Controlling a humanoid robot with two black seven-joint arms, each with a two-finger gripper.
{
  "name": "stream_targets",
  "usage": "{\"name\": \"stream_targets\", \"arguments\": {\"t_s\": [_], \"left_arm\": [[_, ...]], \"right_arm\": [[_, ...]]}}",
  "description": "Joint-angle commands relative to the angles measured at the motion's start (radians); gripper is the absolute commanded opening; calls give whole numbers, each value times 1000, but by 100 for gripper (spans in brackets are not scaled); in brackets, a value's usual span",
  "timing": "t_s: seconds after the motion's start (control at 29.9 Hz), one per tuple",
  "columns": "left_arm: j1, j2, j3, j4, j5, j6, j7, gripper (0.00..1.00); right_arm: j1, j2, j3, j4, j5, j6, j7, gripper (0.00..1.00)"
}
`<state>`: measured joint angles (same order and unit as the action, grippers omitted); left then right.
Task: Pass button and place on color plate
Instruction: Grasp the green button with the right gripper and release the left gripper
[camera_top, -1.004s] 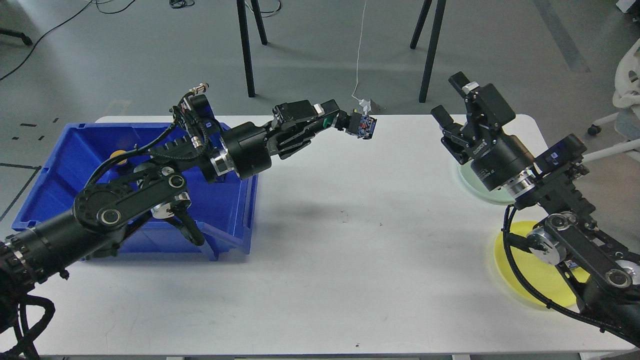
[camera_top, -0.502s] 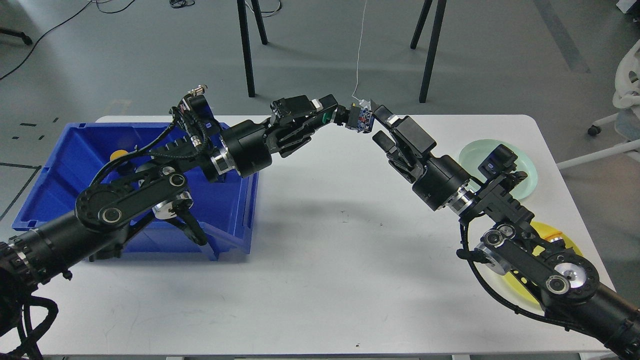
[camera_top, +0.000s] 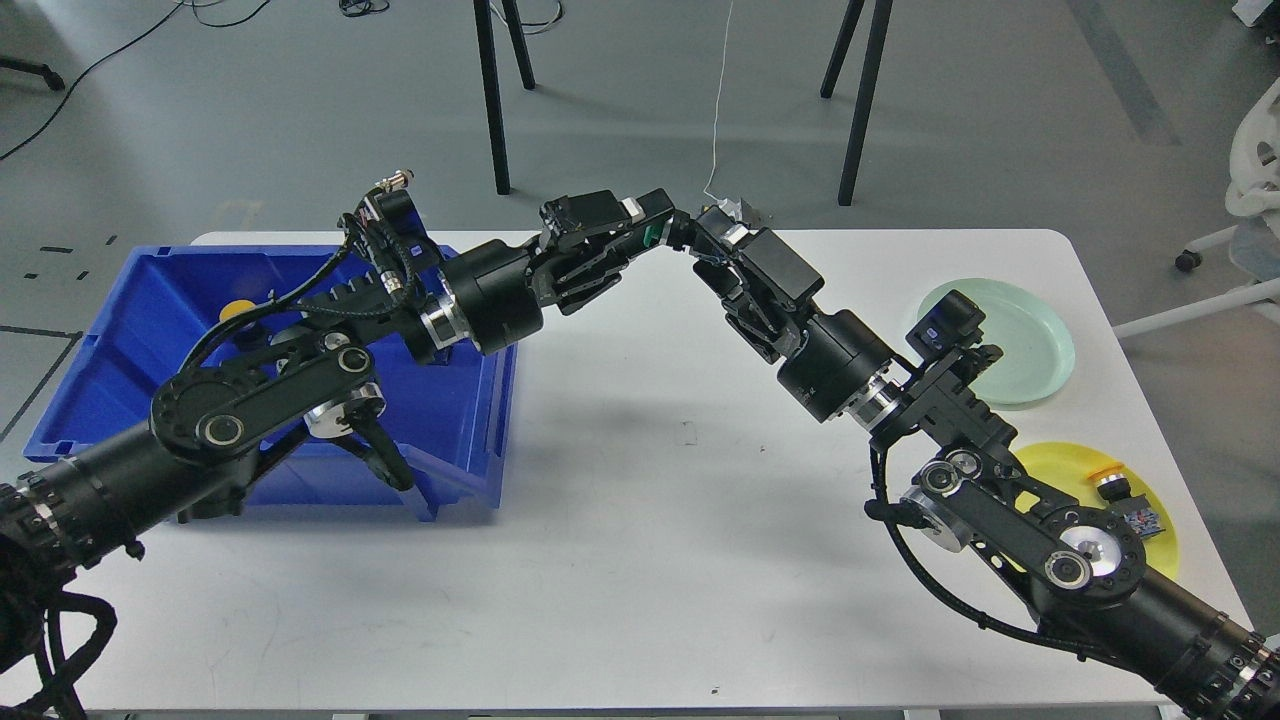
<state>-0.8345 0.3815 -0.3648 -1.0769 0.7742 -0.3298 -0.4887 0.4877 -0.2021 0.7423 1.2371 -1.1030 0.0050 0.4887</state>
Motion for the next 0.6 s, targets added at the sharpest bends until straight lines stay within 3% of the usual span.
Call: {"name": "stream_targets", "arguments": {"t_s": [0.0, 0.43, 0.57], "left_arm": [[1, 0, 0, 0, -1, 0, 0, 14], [2, 0, 0, 9, -3, -1, 0, 14], [2, -1, 0, 9, -3, -1, 0, 14]], "right_arm": [[0, 4, 0, -2, 0, -3, 0, 72], [-8, 0, 5, -1, 3, -40, 0, 68], [-8, 4, 3, -1, 3, -40, 0, 51]]}}
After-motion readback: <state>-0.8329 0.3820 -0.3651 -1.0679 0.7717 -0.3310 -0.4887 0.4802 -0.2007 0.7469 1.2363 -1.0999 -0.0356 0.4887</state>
